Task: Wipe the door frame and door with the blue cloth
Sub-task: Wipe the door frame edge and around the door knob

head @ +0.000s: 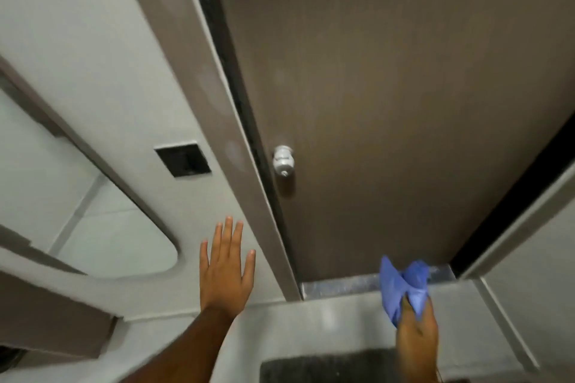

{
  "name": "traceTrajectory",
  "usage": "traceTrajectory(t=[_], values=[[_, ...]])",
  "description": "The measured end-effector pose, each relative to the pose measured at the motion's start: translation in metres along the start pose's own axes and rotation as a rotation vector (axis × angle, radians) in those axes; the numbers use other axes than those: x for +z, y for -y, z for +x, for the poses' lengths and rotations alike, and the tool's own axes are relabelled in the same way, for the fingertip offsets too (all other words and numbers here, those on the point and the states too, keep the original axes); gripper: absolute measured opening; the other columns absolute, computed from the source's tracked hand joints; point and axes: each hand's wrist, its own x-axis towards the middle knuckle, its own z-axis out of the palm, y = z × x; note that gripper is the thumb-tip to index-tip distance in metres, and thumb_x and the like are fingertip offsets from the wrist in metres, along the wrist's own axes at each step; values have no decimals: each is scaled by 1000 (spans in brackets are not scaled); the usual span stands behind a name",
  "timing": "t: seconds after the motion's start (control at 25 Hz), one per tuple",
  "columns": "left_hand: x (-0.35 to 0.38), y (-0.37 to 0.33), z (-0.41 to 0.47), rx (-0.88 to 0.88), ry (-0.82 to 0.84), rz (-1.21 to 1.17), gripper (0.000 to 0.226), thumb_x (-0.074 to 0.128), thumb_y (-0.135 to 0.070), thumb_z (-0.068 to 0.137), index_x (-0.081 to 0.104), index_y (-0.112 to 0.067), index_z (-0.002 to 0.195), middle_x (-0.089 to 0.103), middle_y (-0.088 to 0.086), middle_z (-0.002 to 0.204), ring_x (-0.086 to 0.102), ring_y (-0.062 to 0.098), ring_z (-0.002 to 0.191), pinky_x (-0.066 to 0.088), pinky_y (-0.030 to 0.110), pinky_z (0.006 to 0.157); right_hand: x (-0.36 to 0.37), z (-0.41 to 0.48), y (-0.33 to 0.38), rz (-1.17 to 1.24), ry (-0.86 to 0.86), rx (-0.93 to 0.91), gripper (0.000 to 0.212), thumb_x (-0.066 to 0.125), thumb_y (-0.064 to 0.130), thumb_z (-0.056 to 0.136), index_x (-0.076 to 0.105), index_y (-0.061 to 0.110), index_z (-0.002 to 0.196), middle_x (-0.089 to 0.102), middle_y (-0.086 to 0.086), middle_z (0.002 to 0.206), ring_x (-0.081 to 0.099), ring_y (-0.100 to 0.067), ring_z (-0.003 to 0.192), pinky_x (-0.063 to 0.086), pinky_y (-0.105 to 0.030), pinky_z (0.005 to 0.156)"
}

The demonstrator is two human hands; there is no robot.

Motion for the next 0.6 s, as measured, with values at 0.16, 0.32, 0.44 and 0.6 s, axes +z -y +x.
traceTrajectory(t=[0.16, 0.32, 0.44, 0.6], values=[[-117, 29, 100, 6, -323, -64, 71, 30, -48, 108, 26, -17, 172, 18, 10, 181, 16, 29, 167, 15, 60, 133, 98, -59, 138, 237, 44, -394, 48, 57, 14, 100, 53, 11, 147, 69, 8, 132, 63, 5, 115, 47, -12, 99], [-230, 38, 190, 88, -588, -76, 70, 27, -47, 109, 20, -18, 172, 15, 11, 182, 15, 30, 168, 8, 56, 134, 189, -101, 260, 285, 166, -866, 79, 47, 4, 78, 50, 41, 148, 69, 17, 135, 66, -1, 120, 54, -22, 101], [-297, 37, 253, 107, -776, -101, 68, 32, -39, 109, 16, -21, 173, 13, 9, 182, 14, 27, 168, 2, 49, 134, 245, -102, 321, 51, 300, -1244, 91, 48, -12, 85, 31, 34, 161, 33, 6, 169, 29, -16, 160, 27, -28, 130], [-340, 38, 313, 117, -924, -107, 70, 32, -31, 109, 10, -21, 174, 9, 7, 183, 8, 26, 169, 8, 53, 135, 299, -72, 337, -354, 208, -1531, 64, 57, 17, 96, 41, 18, 158, 20, 5, 174, 13, -14, 163, 19, -39, 134]])
